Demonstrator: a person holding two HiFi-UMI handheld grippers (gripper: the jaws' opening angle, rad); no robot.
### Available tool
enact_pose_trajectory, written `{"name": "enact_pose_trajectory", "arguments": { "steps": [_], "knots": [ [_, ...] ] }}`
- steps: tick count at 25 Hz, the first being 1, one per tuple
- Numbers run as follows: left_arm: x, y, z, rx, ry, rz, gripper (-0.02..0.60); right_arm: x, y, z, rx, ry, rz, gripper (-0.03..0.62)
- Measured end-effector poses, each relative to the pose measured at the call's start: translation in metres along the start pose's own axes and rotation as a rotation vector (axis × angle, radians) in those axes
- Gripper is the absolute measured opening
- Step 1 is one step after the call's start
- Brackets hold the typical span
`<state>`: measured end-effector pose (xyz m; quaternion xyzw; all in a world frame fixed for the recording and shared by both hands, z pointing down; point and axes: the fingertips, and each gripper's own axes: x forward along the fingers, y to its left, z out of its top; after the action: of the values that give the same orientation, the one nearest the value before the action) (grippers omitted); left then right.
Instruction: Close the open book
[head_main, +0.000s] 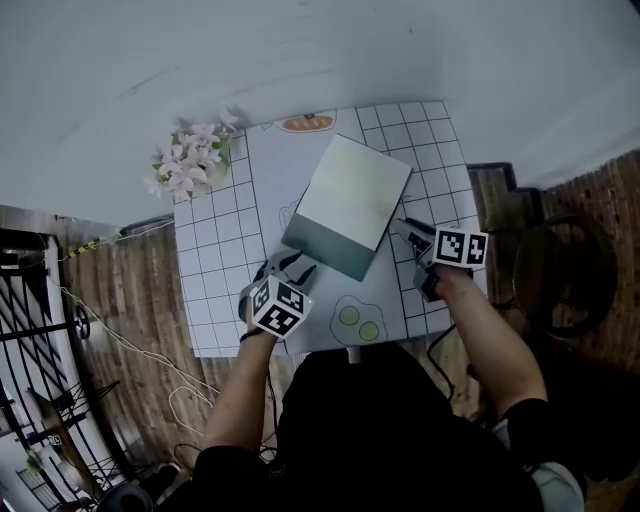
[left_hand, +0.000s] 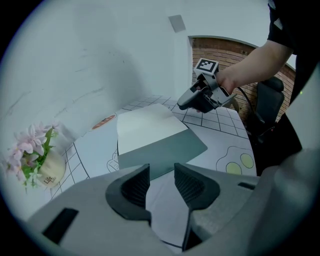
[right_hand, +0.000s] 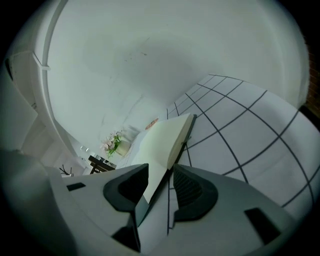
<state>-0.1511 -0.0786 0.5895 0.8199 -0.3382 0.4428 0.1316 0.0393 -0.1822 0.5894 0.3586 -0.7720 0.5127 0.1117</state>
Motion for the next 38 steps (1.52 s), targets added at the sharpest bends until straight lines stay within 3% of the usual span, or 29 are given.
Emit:
{"name": "enact_pose_trajectory", "arguments": {
  "steps": [4, 13, 17, 24, 27, 32, 38],
  "knots": [
    [-0.003, -0.007, -0.005, 0.011, 0.001, -0.009, 0.161, 0.002, 0.004, -0.031, -0.014, 0.057, -0.004, 0.156],
    [-0.011, -0.009, -0.017, 0.011, -0.012, -0.018, 0.161, 0.017, 0.025, -0.075, -0.266, 0.194, -0.063, 0.161],
    [-0.018, -0.006, -0.023, 0.013, -0.018, -0.016, 0.161, 0.025, 0.030, -0.087, -0.301, 0.217, -0.097, 0.166],
    [-0.034, 0.003, -0.037, 0.017, -0.036, -0.012, 0.161, 0.033, 0.038, -0.089, -0.295, 0.197, -0.139, 0.164],
    [-0.043, 0.009, -0.041, 0.026, -0.050, -0.010, 0.161, 0.030, 0.045, -0.083, -0.281, 0.146, -0.136, 0.063],
    [-0.063, 0.021, -0.041, 0.049, -0.082, -0.002, 0.161, 0.021, 0.066, -0.072, -0.253, 0.086, -0.122, 0.067],
    [-0.072, 0.039, -0.026, 0.061, -0.095, 0.031, 0.161, 0.023, 0.099, -0.038, -0.318, 0.022, -0.042, 0.077]
  ]
}}
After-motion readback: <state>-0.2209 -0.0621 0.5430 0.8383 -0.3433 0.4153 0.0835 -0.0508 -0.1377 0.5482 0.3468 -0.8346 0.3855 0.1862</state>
